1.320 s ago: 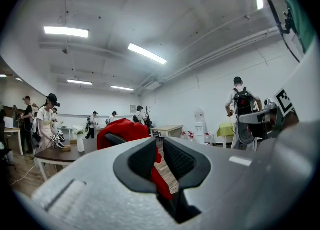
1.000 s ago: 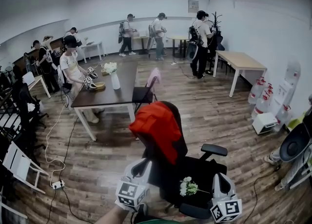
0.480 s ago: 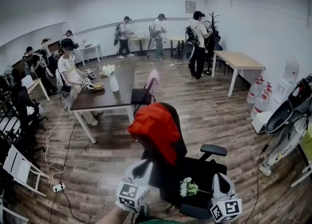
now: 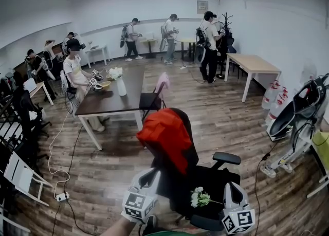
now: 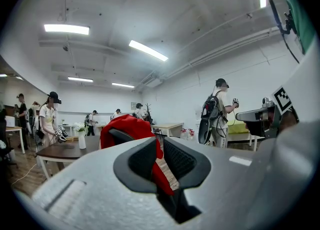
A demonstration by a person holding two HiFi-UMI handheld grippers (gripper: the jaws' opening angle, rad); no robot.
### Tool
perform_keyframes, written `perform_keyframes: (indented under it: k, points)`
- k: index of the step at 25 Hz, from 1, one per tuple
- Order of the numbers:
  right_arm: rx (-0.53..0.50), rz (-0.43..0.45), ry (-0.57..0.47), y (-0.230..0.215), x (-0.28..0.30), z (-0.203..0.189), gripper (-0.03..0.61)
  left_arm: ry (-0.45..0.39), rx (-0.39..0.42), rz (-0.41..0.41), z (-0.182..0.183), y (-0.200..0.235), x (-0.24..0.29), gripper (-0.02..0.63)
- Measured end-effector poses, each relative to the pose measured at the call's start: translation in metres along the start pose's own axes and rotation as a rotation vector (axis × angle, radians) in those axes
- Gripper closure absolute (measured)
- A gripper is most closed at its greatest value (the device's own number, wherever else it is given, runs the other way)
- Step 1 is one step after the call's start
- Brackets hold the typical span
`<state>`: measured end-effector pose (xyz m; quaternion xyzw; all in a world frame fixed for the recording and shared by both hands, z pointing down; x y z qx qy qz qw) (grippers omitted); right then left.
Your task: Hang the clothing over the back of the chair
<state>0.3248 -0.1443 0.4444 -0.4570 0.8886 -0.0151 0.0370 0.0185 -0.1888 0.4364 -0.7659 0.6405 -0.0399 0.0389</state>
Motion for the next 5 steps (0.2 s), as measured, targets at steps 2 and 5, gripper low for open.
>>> perform_keyframes:
  k: [2, 5]
  points:
    - [0.004, -0.001, 0.000, 0.0009, 0.0011, -0.0010, 0.584, 0.003, -0.003, 0.003, -0.0005, 0.0027, -0.0009, 0.561]
    - [0.007, -0.002, -0.003, 0.0028, 0.0039, -0.0017, 0.584, 0.004, -0.005, 0.009, -0.0018, 0.0082, -0.0018, 0.561]
Point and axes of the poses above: the fingertips, and each gripper's own axes: x forward along the fingers, y to its left, z out of its top, the point moved 4 cm from there along -x, backward along the fingers, and after that the axes turned 14 degrees about z, right-handed, at the moved point
